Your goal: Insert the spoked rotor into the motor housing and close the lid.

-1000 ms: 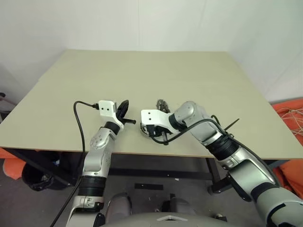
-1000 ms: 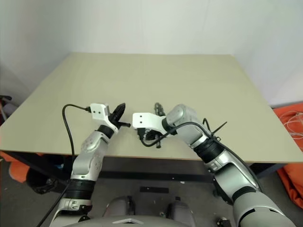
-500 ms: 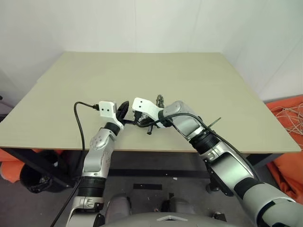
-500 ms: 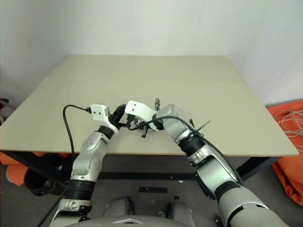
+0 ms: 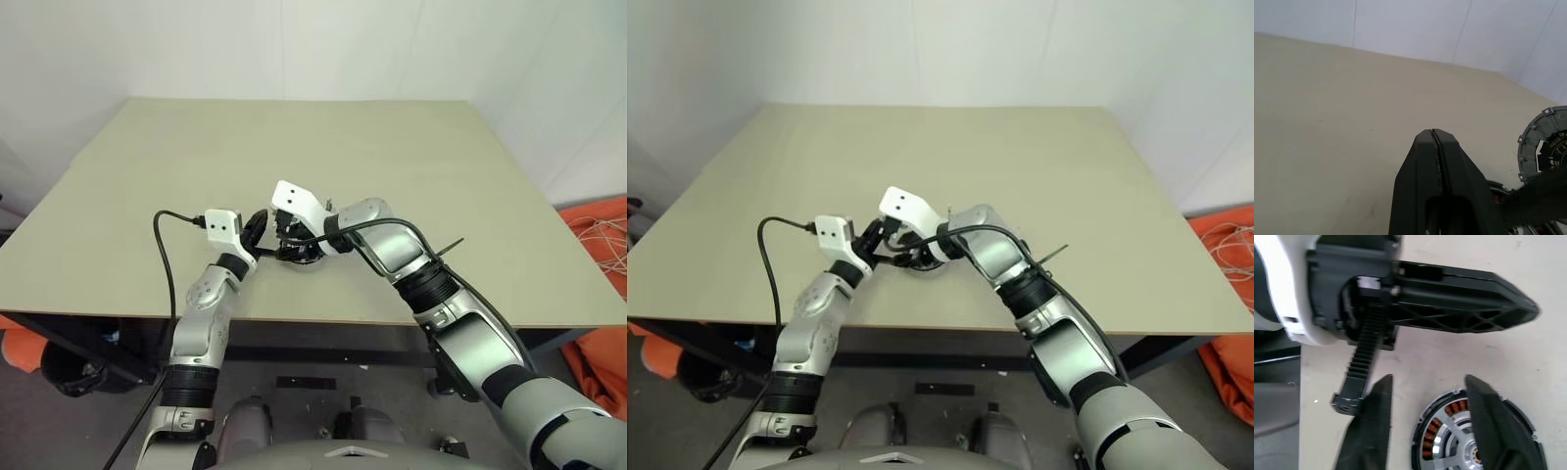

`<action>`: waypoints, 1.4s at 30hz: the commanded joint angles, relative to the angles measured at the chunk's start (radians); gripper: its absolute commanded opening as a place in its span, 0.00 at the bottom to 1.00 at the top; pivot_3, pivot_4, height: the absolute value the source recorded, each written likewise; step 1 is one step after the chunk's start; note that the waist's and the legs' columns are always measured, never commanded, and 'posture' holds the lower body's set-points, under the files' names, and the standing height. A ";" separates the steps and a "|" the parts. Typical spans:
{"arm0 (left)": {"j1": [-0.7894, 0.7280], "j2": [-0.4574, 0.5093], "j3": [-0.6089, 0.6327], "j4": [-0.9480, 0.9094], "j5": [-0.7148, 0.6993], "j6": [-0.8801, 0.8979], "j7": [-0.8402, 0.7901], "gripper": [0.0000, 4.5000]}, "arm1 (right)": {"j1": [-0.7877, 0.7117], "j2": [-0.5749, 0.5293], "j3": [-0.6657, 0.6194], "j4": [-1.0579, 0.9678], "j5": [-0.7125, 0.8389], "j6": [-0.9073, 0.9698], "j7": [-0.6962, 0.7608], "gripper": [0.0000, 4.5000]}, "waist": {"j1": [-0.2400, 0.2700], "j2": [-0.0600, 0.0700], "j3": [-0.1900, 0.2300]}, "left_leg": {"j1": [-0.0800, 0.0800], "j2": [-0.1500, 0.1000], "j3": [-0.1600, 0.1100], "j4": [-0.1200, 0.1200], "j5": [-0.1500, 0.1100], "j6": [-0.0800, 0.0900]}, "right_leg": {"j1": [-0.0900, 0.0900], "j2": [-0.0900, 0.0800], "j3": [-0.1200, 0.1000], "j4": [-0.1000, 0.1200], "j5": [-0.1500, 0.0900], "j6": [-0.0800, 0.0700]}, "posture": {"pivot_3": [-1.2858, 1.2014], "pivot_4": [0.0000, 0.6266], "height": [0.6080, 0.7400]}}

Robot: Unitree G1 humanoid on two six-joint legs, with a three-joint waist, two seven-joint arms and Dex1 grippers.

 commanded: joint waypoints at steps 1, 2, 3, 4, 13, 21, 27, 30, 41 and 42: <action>-0.013 0.003 -0.003 -0.017 0.002 -0.006 0.002 0.00 | -0.025 0.031 -0.038 -0.085 0.073 -0.022 0.014 0.78 | 0.001 0.000 0.000 | 0.000 0.000 0.000 0.000 0.000 0.000 | 0.000 0.000 0.000 0.000 0.000 0.000 | 0.52 0.00 1.00; -0.013 0.003 -0.003 -0.017 0.002 -0.006 0.002 0.00 | -0.025 0.038 -0.051 -0.096 0.086 -0.024 0.013 0.78 | 0.000 0.000 0.000 | 0.000 0.000 0.000 0.000 0.000 0.000 | 0.000 0.000 0.000 0.000 0.000 0.000 | 0.52 0.00 1.00; -0.013 0.003 -0.003 -0.017 0.002 -0.006 0.002 0.00 | -0.027 0.046 -0.067 -0.110 0.106 -0.026 0.015 0.78 | 0.001 0.000 0.000 | 0.000 0.000 0.000 0.000 0.000 -0.001 | 0.000 0.000 0.000 0.000 0.000 0.000 | 0.52 0.00 1.00; -0.014 0.003 -0.003 -0.017 0.001 -0.006 0.002 0.00 | -0.029 0.051 -0.080 -0.121 0.122 -0.029 0.015 0.78 | 0.001 0.000 0.000 | 0.001 0.001 0.000 0.000 0.001 -0.001 | 0.000 0.000 0.000 0.001 0.000 0.000 | 0.52 0.00 1.00; -0.011 0.007 -0.002 -0.019 -0.004 -0.003 0.002 0.00 | -0.073 0.116 -0.268 -0.129 0.212 -0.096 -0.133 0.78 | 0.000 0.000 0.000 | 0.004 0.001 0.000 0.000 0.002 -0.003 | 0.001 0.000 0.000 0.003 0.000 0.001 | 0.52 0.00 1.00; -0.010 0.015 -0.005 -0.008 -0.006 -0.006 -0.001 0.00 | -0.144 0.073 -0.340 0.060 0.119 -0.319 -0.360 0.42 | 0.002 -0.002 0.001 | 0.000 0.001 0.000 0.000 0.003 -0.004 | -0.002 0.001 0.000 0.003 0.001 0.001 | 0.52 0.00 1.00; -0.010 0.019 -0.005 -0.005 -0.009 -0.009 0.003 0.00 | -0.156 -0.029 -0.310 0.189 0.025 -0.441 -0.432 0.01 | 0.006 -0.002 0.001 | 0.000 -0.001 0.000 0.001 0.003 -0.004 | -0.001 0.000 0.001 0.003 0.001 0.002 | 0.52 0.00 1.00; -0.010 0.018 -0.001 -0.007 -0.007 -0.017 0.010 0.00 | -0.119 -0.097 -0.262 0.231 -0.036 -0.494 -0.416 0.01 | 0.008 -0.002 0.001 | 0.000 0.000 0.000 0.001 0.003 -0.004 | -0.001 0.000 0.001 0.003 0.001 0.002 | 0.52 0.00 1.00; 0.075 0.065 0.025 -0.078 0.012 -0.059 0.010 0.00 | 0.137 -0.352 -0.140 0.091 -0.065 -0.560 -0.086 0.01 | 0.016 -0.002 0.001 | 0.000 0.000 0.000 0.002 0.000 0.001 | -0.001 0.000 0.001 0.003 0.001 0.002 | 0.52 0.00 1.00; 0.085 0.071 0.025 -0.085 0.010 -0.056 0.006 0.00 | 0.156 -0.365 -0.141 0.072 -0.057 -0.555 -0.062 0.01 | 0.017 -0.002 0.001 | 0.000 0.000 0.000 0.002 0.000 0.001 | -0.001 0.000 0.001 0.003 0.001 0.002 | 0.52 0.00 1.00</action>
